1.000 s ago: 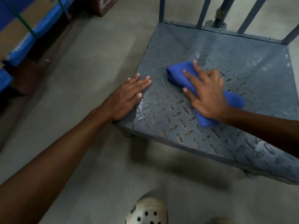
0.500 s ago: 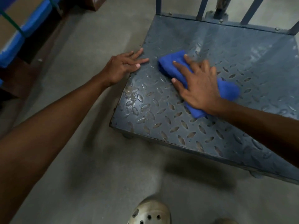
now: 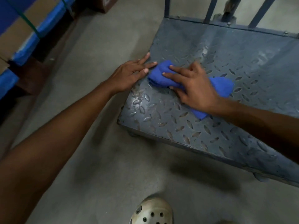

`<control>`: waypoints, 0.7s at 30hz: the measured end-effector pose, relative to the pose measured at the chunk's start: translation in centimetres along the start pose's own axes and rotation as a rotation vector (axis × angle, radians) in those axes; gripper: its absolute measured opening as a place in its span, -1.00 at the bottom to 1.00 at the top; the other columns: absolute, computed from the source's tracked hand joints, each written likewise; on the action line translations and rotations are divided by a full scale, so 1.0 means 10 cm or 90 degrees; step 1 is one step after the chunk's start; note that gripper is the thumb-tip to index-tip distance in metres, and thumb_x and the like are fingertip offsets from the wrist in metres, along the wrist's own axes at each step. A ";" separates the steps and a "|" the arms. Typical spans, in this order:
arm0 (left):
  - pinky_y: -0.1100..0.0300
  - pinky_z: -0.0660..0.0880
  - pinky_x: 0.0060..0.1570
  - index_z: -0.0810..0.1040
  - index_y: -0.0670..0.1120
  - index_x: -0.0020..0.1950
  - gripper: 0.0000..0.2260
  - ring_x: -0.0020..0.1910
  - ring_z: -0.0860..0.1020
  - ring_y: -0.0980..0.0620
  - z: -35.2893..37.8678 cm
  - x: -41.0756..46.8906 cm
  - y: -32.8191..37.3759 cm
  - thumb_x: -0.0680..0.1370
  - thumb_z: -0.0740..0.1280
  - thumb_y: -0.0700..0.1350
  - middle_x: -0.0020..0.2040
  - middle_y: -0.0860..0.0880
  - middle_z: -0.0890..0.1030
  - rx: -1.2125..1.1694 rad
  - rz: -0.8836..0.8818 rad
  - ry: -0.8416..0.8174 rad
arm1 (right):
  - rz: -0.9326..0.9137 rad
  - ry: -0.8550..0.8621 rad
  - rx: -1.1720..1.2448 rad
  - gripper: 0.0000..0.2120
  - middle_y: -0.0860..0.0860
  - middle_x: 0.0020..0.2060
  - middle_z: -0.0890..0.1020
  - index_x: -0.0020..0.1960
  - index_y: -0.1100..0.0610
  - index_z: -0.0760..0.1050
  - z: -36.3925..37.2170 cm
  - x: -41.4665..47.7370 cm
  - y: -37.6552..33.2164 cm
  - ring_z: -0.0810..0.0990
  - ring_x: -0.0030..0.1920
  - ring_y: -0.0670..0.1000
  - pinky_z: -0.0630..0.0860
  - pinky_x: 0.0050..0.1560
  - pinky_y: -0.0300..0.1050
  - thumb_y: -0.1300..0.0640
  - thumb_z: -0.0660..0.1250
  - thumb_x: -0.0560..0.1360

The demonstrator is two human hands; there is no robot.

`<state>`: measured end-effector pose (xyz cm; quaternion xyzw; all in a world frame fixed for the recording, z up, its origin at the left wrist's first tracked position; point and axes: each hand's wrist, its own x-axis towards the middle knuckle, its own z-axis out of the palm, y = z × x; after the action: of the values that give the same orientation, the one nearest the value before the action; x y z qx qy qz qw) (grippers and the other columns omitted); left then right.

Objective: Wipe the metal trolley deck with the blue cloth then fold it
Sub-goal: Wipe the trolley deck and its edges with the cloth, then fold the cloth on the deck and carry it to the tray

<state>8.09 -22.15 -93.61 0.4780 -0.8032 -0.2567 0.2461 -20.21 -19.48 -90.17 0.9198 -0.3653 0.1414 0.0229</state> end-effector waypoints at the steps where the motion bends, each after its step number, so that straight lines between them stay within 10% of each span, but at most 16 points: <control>1: 0.46 0.16 0.51 0.48 0.03 0.57 -0.63 0.55 0.27 0.33 0.03 -0.02 -0.02 0.75 0.24 -0.02 0.67 0.08 0.23 -0.040 -0.021 -0.006 | -0.012 -0.005 0.009 -0.53 0.13 0.49 0.56 0.48 0.02 0.56 0.09 -0.01 -0.14 0.60 0.10 0.31 0.42 0.21 0.10 0.01 0.29 0.59; 7: 0.49 0.14 0.47 0.43 0.03 0.61 -0.60 0.57 0.20 0.32 -0.13 0.01 0.00 0.76 0.23 -0.01 0.70 -0.01 0.18 -0.015 -0.045 -0.061 | -0.347 -0.095 0.219 -0.57 0.17 0.42 0.61 0.38 0.11 0.65 0.31 -0.09 -1.38 0.55 0.05 0.21 0.44 0.11 0.06 0.19 0.30 0.53; 11: 0.09 0.08 0.66 0.20 0.12 0.71 -0.48 0.70 0.13 -0.06 -0.24 -0.09 -0.02 0.73 0.04 0.15 0.74 -0.10 0.02 0.093 -0.136 -0.035 | -0.468 -0.085 0.186 -0.56 0.18 0.43 0.60 0.41 0.13 0.63 0.00 -0.11 -1.31 0.48 0.17 0.15 0.41 0.07 0.02 0.31 0.39 0.54; 16: -0.17 -0.13 0.66 0.10 0.29 0.70 -0.50 0.73 -0.12 -0.16 -0.26 -0.24 0.19 0.75 0.05 0.23 0.76 -0.04 -0.05 0.194 -0.277 0.016 | -0.294 0.009 0.056 -0.57 0.16 0.49 0.54 0.47 0.10 0.58 -0.33 -0.22 -0.59 0.59 0.18 0.24 0.47 0.13 0.12 0.19 0.28 0.61; 21: -0.03 0.06 0.58 0.57 0.10 0.47 -0.57 0.66 0.13 -0.15 -0.31 -0.40 0.34 0.63 0.31 0.19 0.63 -0.13 0.34 0.195 -0.304 0.141 | -0.027 0.023 0.111 -0.30 0.33 0.59 0.29 0.60 0.28 0.33 -0.28 -0.35 -0.52 0.48 0.30 0.26 0.36 0.44 0.20 -0.21 0.23 0.68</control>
<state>9.62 -17.74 -89.69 0.7101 -0.6656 -0.1297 0.1897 -19.83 -12.92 -88.10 0.9230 -0.3320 0.1887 -0.0474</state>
